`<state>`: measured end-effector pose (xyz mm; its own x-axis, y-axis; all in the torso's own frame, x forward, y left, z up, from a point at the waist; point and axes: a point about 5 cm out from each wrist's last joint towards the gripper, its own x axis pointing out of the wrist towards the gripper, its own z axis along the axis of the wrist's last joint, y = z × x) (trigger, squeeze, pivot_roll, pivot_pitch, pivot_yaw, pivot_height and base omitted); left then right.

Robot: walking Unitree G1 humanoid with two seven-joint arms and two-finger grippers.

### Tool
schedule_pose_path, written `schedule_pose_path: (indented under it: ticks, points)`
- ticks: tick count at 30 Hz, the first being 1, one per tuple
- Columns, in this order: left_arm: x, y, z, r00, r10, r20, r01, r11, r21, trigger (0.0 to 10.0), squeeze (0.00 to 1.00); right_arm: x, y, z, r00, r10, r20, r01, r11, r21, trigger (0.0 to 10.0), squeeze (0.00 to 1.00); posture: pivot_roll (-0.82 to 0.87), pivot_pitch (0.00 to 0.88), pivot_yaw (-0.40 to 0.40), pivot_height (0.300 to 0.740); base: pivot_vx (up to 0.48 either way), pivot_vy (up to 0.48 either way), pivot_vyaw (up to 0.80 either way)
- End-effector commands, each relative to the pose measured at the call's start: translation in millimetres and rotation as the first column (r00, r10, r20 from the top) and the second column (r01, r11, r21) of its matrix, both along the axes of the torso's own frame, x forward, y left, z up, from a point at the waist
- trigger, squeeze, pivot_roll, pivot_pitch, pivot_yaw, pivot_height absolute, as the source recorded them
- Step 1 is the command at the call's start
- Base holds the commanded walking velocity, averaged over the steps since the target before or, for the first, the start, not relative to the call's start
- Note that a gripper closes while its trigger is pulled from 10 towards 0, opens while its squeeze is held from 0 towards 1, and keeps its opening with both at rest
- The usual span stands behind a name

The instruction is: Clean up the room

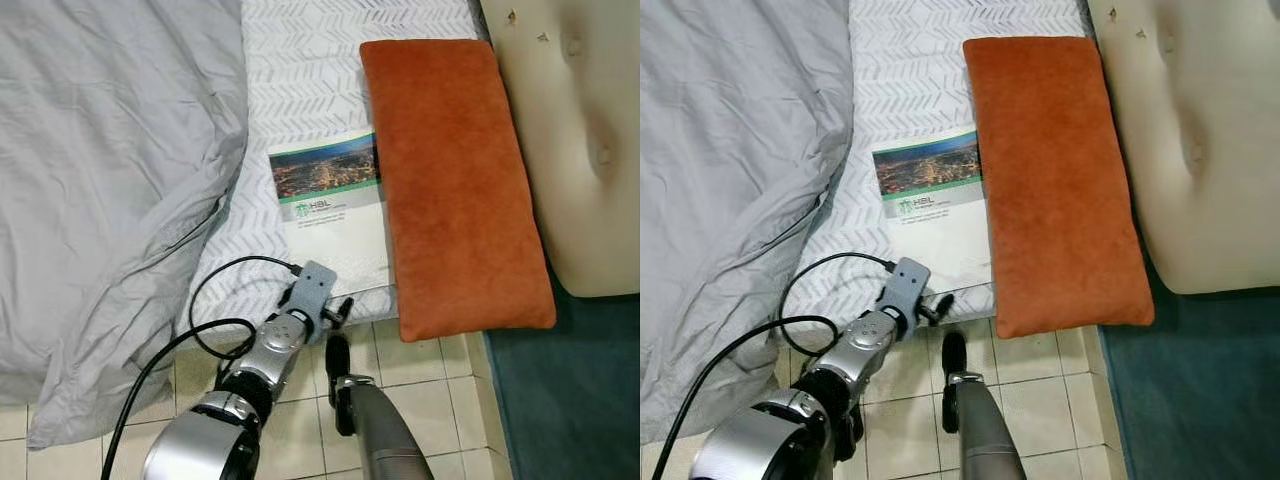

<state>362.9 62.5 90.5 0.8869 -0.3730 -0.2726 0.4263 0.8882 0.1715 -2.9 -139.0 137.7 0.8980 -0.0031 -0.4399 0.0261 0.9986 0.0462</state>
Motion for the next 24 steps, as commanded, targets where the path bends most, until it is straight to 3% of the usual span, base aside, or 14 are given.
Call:
schedule_pose_path:
  ticks: [1,7,10,18,24]
  points:
    - [-12.6,14.8,-28,0.99,0.068,-0.124,-0.065,0.998,0.026,10.0,0.0,-22.0,17.1,-4,0.988,0.104,-0.113,-0.093,0.991,0.096,10.0,0.0,-0.52,0.757,-0.097,0.74,0.0,0.0,0.0]
    - [-14.9,45.4,-38,0.979,0.143,-0.146,-0.134,0.989,0.067,10.0,0.0,-18.0,13.9,-7,0.99,0.1,-0.104,-0.091,0.992,0.086,10.0,0.0,-0.48,0.752,-0.084,0.74,0.0,0.0,0.0]
    - [-16.4,48.9,-40,0.978,0.145,-0.151,-0.138,0.989,0.057,10.0,0.0,-14.7,11.5,-8,0.99,0.109,-0.093,-0.102,0.991,0.082,10.0,0.0,-0.47,0.752,-0.083,0.74,0.0,0.0,0.0]
    - [-9.3,33.5,-27,0.984,0.132,-0.116,-0.136,0.991,-0.022,10.0,0.0,-9.9,8.3,-11,0.987,0.134,-0.084,-0.128,0.989,0.07,10.0,0.0,-0.45,0.744,-0.097,0.74,0.0,0.0,0.0]
    - [-12.5,3.1,-24,0.981,0.119,-0.155,-0.142,0.979,-0.145,10.0,0.0,-9.0,3.4,-13,0.985,0.148,-0.089,-0.143,0.988,0.058,10.0,0.0,-0.46,0.737,-0.107,0.74,0.0,0.0,0.0]
